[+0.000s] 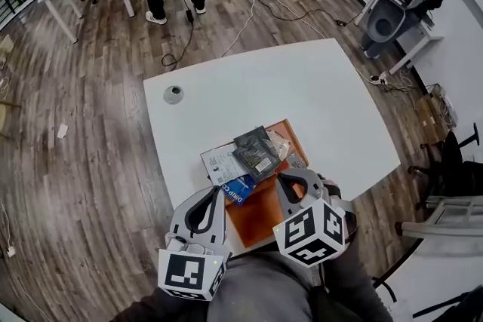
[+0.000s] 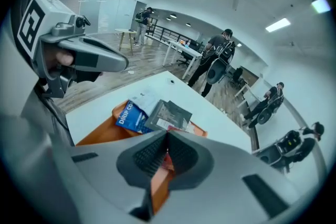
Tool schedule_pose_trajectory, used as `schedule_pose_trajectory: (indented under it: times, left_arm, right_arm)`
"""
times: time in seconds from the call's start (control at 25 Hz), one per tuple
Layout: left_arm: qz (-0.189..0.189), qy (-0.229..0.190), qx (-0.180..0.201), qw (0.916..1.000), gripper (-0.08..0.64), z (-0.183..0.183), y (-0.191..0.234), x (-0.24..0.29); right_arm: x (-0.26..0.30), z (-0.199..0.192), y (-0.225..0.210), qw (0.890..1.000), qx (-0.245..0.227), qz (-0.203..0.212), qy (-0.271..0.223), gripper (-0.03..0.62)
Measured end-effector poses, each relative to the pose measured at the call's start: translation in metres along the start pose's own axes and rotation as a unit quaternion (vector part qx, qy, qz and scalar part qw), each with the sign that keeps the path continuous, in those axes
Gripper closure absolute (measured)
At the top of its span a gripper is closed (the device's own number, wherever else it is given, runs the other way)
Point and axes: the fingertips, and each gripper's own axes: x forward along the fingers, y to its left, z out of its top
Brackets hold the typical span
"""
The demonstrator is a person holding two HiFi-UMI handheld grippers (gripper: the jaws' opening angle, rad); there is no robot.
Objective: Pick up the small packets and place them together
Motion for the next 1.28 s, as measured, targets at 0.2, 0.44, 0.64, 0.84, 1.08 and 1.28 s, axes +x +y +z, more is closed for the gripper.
schedule_pose_trajectory:
  times: [0.2,0.44,0.64,0.84,1.08,1.28]
  left_arm:
    - [0.048,-0.006,-0.017,0.9987,0.563,-0.002,0.025,0.002]
    - [0.095,0.003,-0.036,0.9948,0.563,-0.009,0.042,0.0]
    - [0.116,0.01,-0.043,0.9923,0.563,-0.015,0.047,0.0]
    - [0.118,0.013,-0.041,0.9921,0.563,-0.015,0.044,-0.001]
    - [0.114,0.011,-0.033,0.9929,0.563,-0.013,0.04,-0.004]
    - [0.108,0.008,-0.024,0.9938,0.563,-0.011,0.036,-0.009]
  right_arm:
    - [0.027,0.02,-0.007,0.999,-0.032,0.026,-0.012,0.583]
    - [0.052,0.028,-0.016,0.997,-0.046,0.053,-0.013,0.583]
    - [0.068,0.026,-0.012,0.996,-0.045,0.073,-0.013,0.581]
    - [0.067,0.028,-0.009,0.995,-0.035,0.087,-0.028,0.581]
    - [0.059,0.029,-0.005,0.995,-0.025,0.089,-0.043,0.483]
    - [0.043,0.04,-0.013,0.994,0.015,0.062,-0.091,0.463]
